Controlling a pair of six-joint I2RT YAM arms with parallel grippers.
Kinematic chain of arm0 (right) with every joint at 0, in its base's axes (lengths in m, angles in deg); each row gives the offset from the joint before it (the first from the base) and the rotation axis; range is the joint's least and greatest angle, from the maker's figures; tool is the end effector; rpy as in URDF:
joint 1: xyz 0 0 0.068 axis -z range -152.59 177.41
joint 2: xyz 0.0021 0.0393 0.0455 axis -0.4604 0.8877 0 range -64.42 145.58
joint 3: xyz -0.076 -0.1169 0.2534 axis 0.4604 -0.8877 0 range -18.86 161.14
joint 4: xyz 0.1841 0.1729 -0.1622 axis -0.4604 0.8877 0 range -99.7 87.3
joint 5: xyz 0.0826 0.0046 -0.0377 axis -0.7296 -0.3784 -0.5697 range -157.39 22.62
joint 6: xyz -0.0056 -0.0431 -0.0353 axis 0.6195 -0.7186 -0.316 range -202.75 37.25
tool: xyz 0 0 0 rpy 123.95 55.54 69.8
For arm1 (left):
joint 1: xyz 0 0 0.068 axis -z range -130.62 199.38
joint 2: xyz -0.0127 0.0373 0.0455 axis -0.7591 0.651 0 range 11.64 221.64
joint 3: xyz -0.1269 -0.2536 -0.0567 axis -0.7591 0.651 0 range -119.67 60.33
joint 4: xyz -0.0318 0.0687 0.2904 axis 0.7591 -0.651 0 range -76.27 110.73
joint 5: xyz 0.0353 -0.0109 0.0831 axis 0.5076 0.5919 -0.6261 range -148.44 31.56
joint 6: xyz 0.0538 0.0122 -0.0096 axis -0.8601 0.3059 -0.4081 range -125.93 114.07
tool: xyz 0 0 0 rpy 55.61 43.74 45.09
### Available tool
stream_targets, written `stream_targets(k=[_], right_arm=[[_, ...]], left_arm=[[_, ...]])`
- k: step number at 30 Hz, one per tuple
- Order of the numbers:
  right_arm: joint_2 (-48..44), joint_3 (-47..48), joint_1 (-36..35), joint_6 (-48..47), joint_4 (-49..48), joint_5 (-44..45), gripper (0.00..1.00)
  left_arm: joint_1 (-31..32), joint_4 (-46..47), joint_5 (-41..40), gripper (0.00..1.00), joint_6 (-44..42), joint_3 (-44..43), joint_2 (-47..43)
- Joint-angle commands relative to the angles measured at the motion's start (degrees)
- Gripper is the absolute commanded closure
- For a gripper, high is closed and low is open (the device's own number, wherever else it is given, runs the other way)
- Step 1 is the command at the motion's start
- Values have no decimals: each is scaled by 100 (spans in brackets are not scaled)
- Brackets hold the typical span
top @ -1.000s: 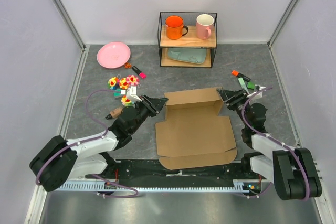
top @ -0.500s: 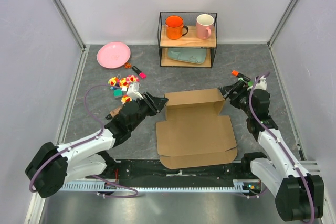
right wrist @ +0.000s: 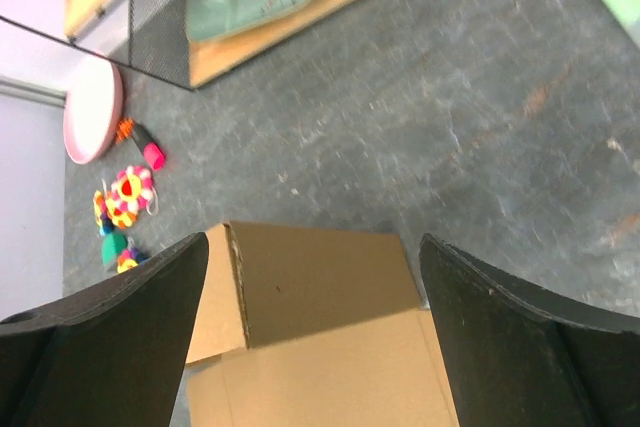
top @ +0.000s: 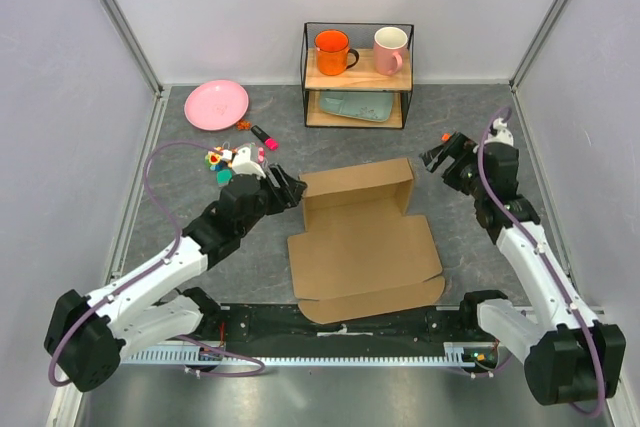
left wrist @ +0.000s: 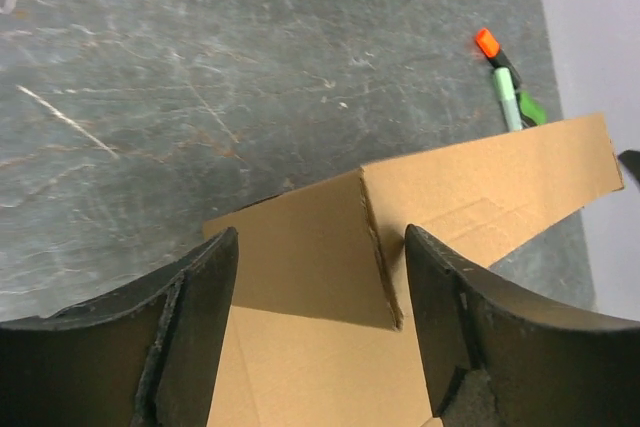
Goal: Fold the paper box
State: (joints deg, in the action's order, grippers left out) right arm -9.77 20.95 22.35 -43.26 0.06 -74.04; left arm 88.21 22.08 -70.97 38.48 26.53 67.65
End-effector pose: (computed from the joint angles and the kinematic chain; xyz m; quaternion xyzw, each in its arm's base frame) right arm 0.2500 0.0266 0.2806 0.2187 0.8118 0.2496 0.4805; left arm 0.2038 -0.1530 0.2541 -0.1017 0.8145 -0.3074 0.4813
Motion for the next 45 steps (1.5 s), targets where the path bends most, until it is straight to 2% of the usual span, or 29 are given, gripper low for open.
stream_targets(k=[1, 5, 8, 9, 11, 12, 13, 15, 16, 18, 22, 25, 26, 27, 28, 31, 32, 33, 34, 35, 36, 37, 39, 40, 41, 42, 45], right_arm=[[379, 1141, -91, -169, 113, 278, 6], [748, 2273, -302, -449, 359, 498, 4], [845, 2941, -1012, -1028, 763, 1199, 2], [871, 3058, -1667, -1613, 1043, 1950, 2], [950, 3243, -2426, -2214, 1282, 2814, 2], [968, 3226, -3308, -2765, 1457, 3315, 2], [977, 3165, -3752, -3067, 1502, 4599, 2], [968, 2700, -4875, -3777, 1320, 5705, 2], [907, 2498, -5160, -3921, 1196, 6259, 2], [767, 1874, -5757, -4281, 863, 6378, 2], [486, 1565, -6261, -4659, 1203, 5781, 2], [301, 1363, -6569, -5150, 749, 6191, 4], [257, 1302, -6674, -5274, 320, 6272, 7], [195, 1240, -6718, -5476, 116, 6299, 2], [169, 1118, -6753, -5808, -77, 6308, 2], [466, 1028, -6964, -6573, -904, 7114, 2], [711, 1029, -7087, -7838, -1732, 8283, 2], [1244, 933, -7079, -8738, -2541, 8729, 2], [1476, 827, -7070, -9939, -4646, 8986, 2], [1643, 678, -7079, -11535, -5842, 8971, 2], [1836, 538, -7088, -12012, -6907, 8936, 2], [1882, 606, -7105, -12095, -7909, 8971, 2], [1595, 930, -7027, -10793, -7256, 8955, 2], [1392, 1149, -7035, -9855, -4293, 8754, 2], [1216, 1526, -7035, -8419, -2271, 8203, 2], [1101, 2112, -7018, -7021, -1006, 7363, 6], [1240, 1865, -7228, -7663, -774, 7661, 13]], left_arm=[[-148, -776, -311, 22, -713, -714, -248], [-156, -934, -171, 19, -942, -1400, -134], [-156, -1127, -91, 17, -995, -1761, -143], [-165, -1171, -91, 17, -995, -1770, -186], [-156, -1268, -135, 16, -951, -1735, -414], [-156, -1329, -205, 16, -934, -1631, -511], [-156, -1556, -275, 16, -899, -1551, -651], [-156, -1803, -546, 16, -802, -1227, -1134], [-156, -2022, -644, 16, -732, -1077, -1336], [-156, -2199, -889, 16, -653, -629, -2021], [-156, -2603, -1207, 11, -451, -66, -3243], [-156, -2727, -1304, 9, -432, 268, -3982], [-156, -2753, -1330, 9, -432, 312, -4184], [-156, -2788, -1339, 9, -432, 339, -4238], [-156, -2824, -1357, 8, -432, 357, -4265], [-156, -3034, -1436, 8, -450, 313, -4160], [-156, -3113, -1497, 8, -476, 304, -4133], [-156, -3140, -1541, 8, -485, 287, -4063], [-156, -3158, -1576, 8, -494, 278, -4045], [-165, -3158, -1629, 7, -485, 286, -4019], [-156, -3158, -1655, 7, -433, 286, -4019], [-156, -3149, -1673, 6, -398, 269, -4001], [-165, -3158, -1682, 4, -362, 260, -4010], [-165, -3167, -1665, 2, -371, 243, -4010], [-156, -3210, -1656, 0, -336, 234, -4001], [-156, -3271, -1647, 0, -310, 216, -3993], [-156, -3298, -1550, 0, -283, 216, -3922]])
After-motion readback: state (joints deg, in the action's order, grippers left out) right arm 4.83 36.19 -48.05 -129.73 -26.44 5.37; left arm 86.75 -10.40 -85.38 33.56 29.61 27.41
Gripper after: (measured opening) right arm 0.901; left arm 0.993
